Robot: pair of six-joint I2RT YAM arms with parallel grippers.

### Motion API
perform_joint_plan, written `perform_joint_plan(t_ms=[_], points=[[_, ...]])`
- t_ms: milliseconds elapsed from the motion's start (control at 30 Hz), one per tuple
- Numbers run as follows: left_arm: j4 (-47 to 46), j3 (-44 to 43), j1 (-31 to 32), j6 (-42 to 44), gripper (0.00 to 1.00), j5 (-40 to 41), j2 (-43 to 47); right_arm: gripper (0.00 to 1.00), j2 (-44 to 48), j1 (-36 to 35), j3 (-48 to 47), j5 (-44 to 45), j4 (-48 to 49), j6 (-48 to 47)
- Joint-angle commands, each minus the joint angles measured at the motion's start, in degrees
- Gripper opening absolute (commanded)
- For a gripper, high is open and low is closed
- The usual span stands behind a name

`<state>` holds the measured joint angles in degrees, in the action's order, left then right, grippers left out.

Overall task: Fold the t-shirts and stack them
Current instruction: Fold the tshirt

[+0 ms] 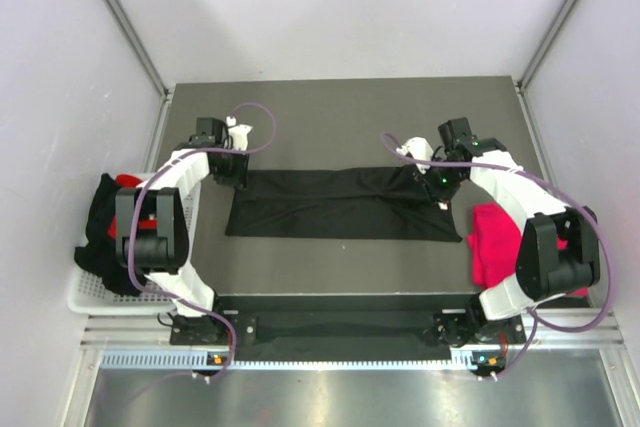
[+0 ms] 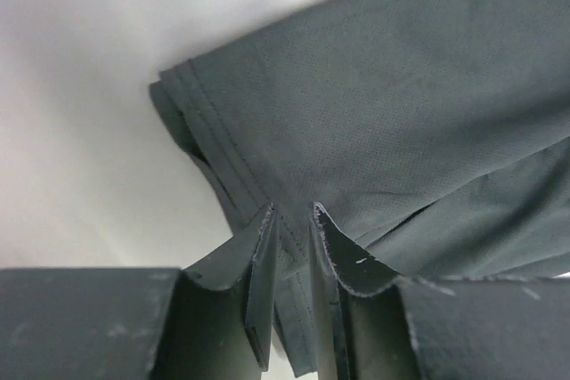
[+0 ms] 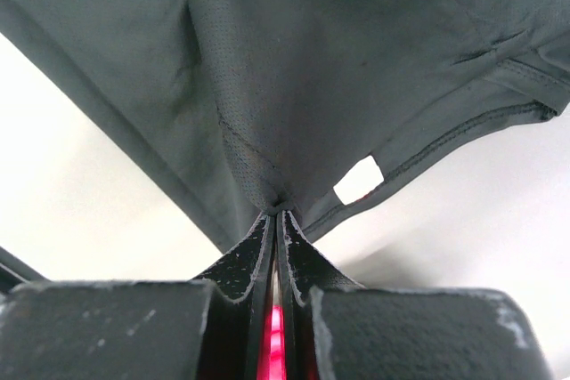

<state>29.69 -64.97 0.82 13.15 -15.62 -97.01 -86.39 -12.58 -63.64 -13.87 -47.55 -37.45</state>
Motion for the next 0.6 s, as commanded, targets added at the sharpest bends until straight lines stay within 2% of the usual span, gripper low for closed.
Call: perform_joint_plan(t_ms=[0,567], points=[[0.36,-2.27,0.24,-0.76,0.25,-1.17,-1.33,0.0,-0.01,0.45,-1.76,-1.51,-0.96,1.76],[1.16,-0.95,0.41,-0.05,0.23,0.85,-4.33,0.0,-0.36,0.54,-2.19,-5.81,-2.54,3.88]])
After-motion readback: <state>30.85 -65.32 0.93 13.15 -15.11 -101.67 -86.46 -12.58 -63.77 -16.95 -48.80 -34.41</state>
